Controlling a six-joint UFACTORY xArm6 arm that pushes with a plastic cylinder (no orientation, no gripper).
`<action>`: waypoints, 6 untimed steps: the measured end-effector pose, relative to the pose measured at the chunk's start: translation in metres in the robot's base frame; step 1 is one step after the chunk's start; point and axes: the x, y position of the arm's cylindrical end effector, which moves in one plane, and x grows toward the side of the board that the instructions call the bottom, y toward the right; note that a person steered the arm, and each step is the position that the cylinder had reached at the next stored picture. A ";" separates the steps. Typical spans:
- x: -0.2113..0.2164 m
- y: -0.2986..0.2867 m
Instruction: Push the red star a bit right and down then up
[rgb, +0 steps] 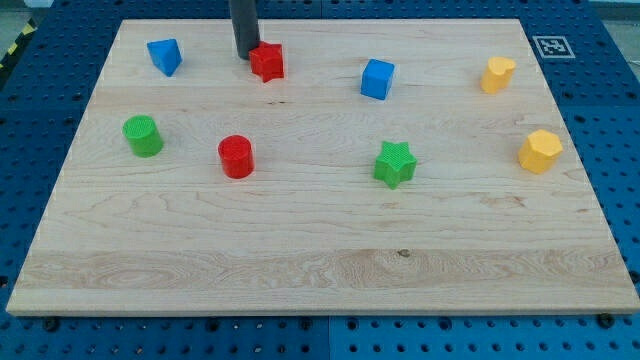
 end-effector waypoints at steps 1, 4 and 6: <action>0.018 0.023; 0.052 0.025; 0.056 0.098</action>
